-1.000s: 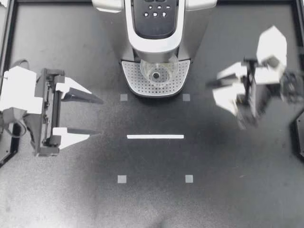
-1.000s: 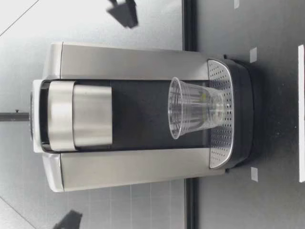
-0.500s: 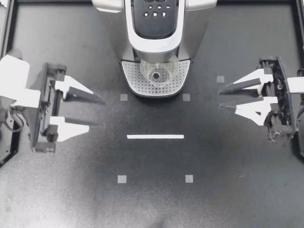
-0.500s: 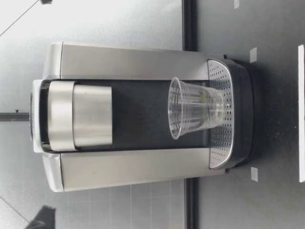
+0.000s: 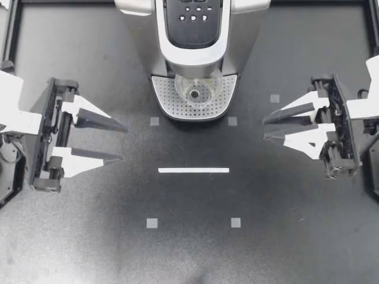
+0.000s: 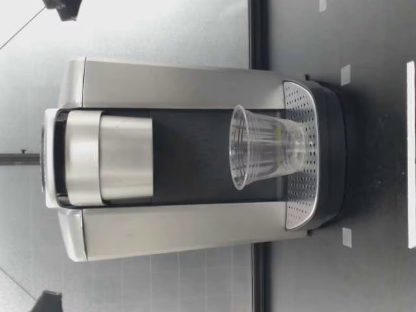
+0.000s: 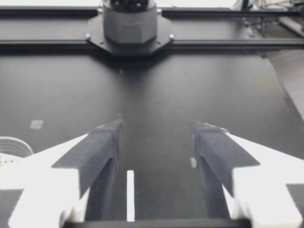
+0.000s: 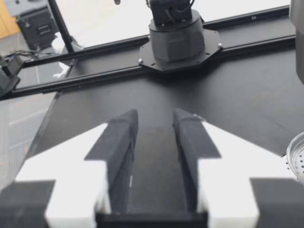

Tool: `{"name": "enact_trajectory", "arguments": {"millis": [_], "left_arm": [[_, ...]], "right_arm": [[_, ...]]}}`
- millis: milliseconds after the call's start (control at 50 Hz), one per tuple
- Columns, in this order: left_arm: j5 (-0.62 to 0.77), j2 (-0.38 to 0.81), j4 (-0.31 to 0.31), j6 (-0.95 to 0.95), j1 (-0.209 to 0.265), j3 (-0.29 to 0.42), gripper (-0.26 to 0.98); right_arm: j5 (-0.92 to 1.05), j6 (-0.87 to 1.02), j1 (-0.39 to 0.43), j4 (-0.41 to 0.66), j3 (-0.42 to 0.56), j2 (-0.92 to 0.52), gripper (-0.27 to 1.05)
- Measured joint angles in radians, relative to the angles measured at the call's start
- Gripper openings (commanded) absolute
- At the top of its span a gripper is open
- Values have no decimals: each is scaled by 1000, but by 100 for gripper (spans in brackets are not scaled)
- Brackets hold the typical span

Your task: Place the coffee capsule inside the capsule container, then place the cup onto the center of the cup tray, then push the 'Hot Water' and 'Travel Mug' buttons.

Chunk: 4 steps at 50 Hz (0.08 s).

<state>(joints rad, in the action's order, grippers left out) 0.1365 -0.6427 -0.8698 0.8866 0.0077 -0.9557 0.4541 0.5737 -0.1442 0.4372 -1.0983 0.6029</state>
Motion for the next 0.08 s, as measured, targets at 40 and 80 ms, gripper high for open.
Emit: {"name": "enact_trajectory", "arguments": {"millis": [40, 80], "left_arm": [[6, 0, 2, 0, 0, -2, 49], [15, 0, 0, 0, 0, -2, 49]], "right_arm": [[0, 0, 0, 0, 0, 0, 39], [0, 0, 0, 0, 0, -2, 39]]}}
